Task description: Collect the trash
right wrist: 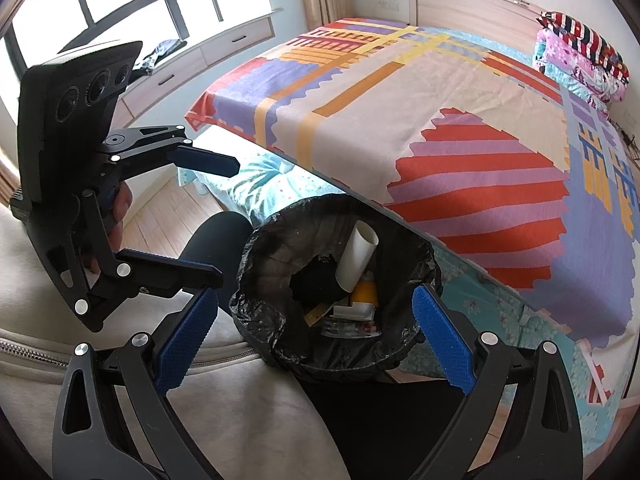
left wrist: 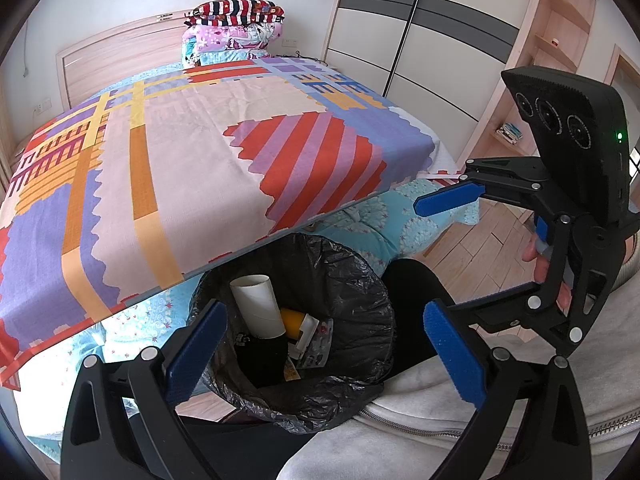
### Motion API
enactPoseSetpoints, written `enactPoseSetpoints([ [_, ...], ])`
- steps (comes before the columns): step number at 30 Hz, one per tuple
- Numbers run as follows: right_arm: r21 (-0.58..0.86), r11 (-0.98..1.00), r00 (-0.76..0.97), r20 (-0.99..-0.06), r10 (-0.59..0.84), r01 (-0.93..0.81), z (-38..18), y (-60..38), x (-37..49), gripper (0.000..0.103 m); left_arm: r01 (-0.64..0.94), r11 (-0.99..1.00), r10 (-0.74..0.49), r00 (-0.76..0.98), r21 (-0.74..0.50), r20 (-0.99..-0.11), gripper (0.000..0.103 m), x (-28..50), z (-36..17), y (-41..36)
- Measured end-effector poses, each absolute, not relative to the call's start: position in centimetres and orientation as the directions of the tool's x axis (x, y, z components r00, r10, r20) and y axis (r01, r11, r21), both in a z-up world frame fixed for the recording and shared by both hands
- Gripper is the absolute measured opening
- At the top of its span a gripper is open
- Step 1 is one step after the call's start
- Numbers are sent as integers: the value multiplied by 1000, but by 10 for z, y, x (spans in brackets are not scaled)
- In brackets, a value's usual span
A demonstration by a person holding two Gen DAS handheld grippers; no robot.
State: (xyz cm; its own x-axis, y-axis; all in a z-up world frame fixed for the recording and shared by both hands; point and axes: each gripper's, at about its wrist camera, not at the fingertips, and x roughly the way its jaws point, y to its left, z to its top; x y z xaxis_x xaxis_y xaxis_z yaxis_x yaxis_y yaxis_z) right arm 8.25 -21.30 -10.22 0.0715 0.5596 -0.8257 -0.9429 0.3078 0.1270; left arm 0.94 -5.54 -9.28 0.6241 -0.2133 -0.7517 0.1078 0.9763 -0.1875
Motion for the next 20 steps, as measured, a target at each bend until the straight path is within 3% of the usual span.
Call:
enactPoseSetpoints([
  [20,124,310,75,-826,558,-942,-101,-214,82,99,109,976,-213,618,-187,-757,95,11,-94,-56],
])
